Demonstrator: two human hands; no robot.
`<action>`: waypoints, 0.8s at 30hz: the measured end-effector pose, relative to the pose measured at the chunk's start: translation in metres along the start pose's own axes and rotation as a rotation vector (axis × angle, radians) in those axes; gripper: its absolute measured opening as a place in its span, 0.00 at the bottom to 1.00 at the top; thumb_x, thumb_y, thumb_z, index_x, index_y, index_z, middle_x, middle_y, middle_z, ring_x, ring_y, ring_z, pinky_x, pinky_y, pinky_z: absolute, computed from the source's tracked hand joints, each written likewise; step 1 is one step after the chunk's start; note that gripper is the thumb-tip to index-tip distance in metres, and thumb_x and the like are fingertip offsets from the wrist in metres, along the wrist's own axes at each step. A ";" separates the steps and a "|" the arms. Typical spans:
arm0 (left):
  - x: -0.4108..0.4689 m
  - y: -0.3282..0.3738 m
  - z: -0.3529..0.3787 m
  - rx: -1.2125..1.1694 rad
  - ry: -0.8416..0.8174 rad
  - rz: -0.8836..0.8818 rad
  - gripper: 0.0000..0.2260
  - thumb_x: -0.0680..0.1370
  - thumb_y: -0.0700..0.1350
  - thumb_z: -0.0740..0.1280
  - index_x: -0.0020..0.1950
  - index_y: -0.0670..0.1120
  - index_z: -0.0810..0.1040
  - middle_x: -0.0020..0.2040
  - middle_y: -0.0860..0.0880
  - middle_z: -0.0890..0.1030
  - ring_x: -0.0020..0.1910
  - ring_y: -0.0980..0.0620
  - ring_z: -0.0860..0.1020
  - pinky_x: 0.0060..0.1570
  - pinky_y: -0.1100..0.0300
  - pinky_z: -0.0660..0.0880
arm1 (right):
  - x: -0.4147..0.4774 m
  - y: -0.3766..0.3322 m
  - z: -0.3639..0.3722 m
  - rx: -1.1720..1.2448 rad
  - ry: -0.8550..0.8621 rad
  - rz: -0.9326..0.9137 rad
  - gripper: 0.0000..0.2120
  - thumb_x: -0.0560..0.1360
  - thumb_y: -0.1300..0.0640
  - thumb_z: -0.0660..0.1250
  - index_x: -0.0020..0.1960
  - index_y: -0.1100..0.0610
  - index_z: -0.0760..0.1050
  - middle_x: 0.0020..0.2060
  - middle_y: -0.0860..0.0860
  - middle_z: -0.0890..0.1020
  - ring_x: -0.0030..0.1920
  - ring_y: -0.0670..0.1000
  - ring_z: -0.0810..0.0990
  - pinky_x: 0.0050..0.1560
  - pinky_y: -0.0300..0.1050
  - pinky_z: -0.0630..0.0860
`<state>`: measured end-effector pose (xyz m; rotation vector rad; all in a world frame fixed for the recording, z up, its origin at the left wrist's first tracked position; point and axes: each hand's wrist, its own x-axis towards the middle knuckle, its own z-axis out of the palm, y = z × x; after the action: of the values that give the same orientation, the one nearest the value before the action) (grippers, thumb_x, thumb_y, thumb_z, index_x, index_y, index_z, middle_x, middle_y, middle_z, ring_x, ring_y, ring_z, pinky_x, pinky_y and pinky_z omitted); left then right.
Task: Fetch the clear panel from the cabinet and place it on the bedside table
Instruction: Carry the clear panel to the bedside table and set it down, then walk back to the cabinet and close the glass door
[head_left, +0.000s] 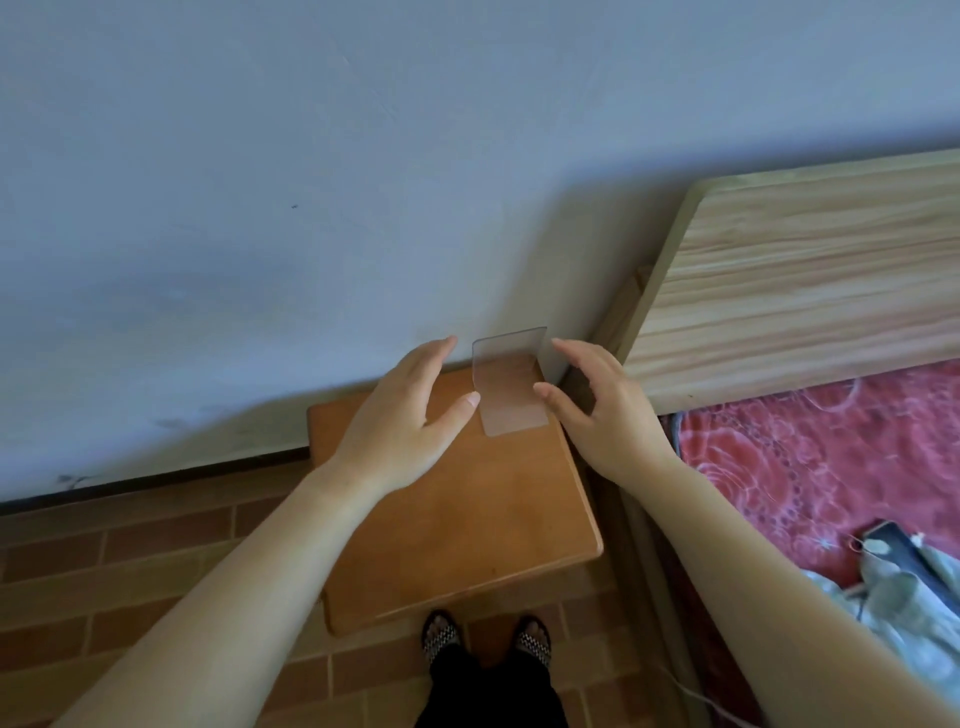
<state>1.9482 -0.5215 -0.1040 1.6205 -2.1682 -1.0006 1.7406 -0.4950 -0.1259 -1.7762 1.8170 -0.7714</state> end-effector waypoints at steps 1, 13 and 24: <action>-0.011 0.008 -0.008 0.002 -0.003 0.011 0.27 0.76 0.59 0.57 0.74 0.57 0.53 0.75 0.56 0.57 0.73 0.58 0.56 0.69 0.53 0.62 | -0.007 -0.012 -0.007 -0.009 -0.003 0.002 0.25 0.75 0.45 0.61 0.69 0.53 0.64 0.66 0.49 0.71 0.64 0.45 0.68 0.59 0.37 0.64; -0.136 0.081 -0.051 0.205 0.188 0.123 0.30 0.74 0.65 0.49 0.73 0.56 0.53 0.74 0.55 0.59 0.73 0.57 0.55 0.69 0.43 0.60 | -0.079 -0.104 -0.084 -0.179 -0.052 -0.232 0.28 0.75 0.39 0.54 0.70 0.52 0.62 0.70 0.48 0.66 0.69 0.49 0.64 0.66 0.48 0.67; -0.209 0.142 -0.007 0.150 0.444 -0.093 0.28 0.74 0.66 0.49 0.73 0.59 0.53 0.75 0.57 0.56 0.73 0.59 0.52 0.69 0.40 0.57 | -0.127 -0.109 -0.135 -0.070 -0.216 -0.450 0.28 0.75 0.38 0.56 0.69 0.53 0.64 0.68 0.50 0.68 0.68 0.50 0.65 0.66 0.48 0.66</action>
<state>1.9192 -0.3118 0.0344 1.8170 -1.9145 -0.4463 1.7325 -0.3594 0.0408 -2.2556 1.3355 -0.6484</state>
